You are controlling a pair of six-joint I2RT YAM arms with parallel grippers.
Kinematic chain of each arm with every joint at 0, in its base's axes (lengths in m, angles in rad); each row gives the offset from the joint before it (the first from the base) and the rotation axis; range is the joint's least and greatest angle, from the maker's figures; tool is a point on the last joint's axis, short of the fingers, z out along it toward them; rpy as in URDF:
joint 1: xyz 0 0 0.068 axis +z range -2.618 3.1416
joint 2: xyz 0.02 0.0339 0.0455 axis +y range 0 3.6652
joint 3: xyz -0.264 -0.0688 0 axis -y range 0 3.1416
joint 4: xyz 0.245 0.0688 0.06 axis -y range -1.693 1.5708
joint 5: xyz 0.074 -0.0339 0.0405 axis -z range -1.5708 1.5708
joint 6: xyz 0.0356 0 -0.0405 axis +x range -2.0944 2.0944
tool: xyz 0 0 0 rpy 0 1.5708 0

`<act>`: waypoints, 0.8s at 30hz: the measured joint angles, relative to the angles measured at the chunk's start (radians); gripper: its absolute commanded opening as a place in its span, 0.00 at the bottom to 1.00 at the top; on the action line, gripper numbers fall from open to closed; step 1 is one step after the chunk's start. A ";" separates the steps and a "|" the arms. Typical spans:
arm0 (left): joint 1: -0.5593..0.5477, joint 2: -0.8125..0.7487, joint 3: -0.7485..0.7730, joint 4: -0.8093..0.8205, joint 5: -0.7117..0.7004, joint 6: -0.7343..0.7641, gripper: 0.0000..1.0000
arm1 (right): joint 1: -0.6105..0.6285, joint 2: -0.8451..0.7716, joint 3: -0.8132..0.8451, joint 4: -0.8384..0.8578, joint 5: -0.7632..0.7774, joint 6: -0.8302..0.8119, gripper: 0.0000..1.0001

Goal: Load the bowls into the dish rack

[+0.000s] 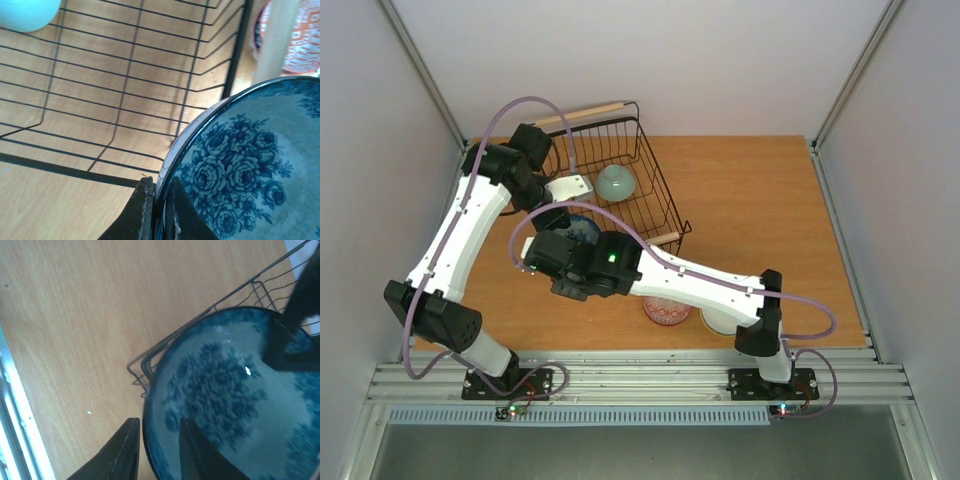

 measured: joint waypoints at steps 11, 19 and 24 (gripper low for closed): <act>0.109 -0.175 -0.212 0.343 0.077 -0.135 0.00 | -0.052 -0.412 -0.430 0.292 0.005 0.090 0.60; 0.247 -0.219 -0.401 0.645 0.407 -0.356 0.00 | -0.351 -0.623 -0.653 0.518 -0.320 0.322 0.73; 0.249 -0.230 -0.524 0.816 0.589 -0.508 0.01 | -0.423 -0.624 -0.752 0.672 -0.591 0.451 0.89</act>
